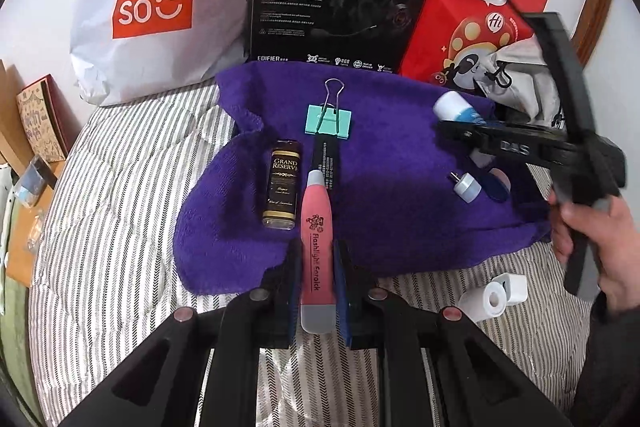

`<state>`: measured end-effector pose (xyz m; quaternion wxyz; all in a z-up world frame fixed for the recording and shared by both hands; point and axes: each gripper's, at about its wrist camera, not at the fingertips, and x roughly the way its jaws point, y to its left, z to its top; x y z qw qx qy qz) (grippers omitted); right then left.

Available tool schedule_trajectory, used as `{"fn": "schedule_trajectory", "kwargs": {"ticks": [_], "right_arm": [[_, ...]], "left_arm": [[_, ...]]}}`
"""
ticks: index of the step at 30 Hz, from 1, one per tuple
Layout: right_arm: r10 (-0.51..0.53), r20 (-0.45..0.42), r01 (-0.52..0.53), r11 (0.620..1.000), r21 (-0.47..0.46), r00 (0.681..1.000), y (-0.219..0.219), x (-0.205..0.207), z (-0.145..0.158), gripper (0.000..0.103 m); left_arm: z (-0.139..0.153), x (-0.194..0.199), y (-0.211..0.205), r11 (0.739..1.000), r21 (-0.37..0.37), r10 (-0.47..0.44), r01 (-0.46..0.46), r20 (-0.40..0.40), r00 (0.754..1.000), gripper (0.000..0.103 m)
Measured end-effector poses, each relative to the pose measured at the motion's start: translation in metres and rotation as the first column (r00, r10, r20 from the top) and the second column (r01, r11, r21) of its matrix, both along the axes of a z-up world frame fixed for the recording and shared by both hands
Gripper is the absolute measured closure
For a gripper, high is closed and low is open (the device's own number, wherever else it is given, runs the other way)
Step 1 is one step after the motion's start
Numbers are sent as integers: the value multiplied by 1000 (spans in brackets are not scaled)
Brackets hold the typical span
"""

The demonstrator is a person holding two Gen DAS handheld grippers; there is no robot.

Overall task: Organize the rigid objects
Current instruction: 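Carry the pink tube to the towel with left tool while right tool grasps and lifts the balm, then release the pink tube beside the marker with left tool while right tool sets the balm by the pill bottle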

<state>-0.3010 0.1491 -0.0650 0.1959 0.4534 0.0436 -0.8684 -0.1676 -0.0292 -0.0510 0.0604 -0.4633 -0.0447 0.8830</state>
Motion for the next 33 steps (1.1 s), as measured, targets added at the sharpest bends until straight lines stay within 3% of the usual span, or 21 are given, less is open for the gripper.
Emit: {"fn": "schedule_trajectory", "kwargs": {"ticks": [11,28,32,33], "right_arm": [[20,52,-25,995,101,998,-22,-20,-29,67],[77,80,-85,991,105,994,-15,-19,-30,66],[88,76,-96,990,101,993,-13,-16,-26,63],[88,76,-95,991,96,993,-15,-18,-24,58]], "left_arm": [[1,-4,-3,1000,18,-18,18,-5,1000,88],[5,4,-3,1000,-8,-22,22,8,1000,88],[11,7,-1,999,-33,-25,25,2,1000,88],[12,7,0,999,-34,-25,25,1,1000,88]]}}
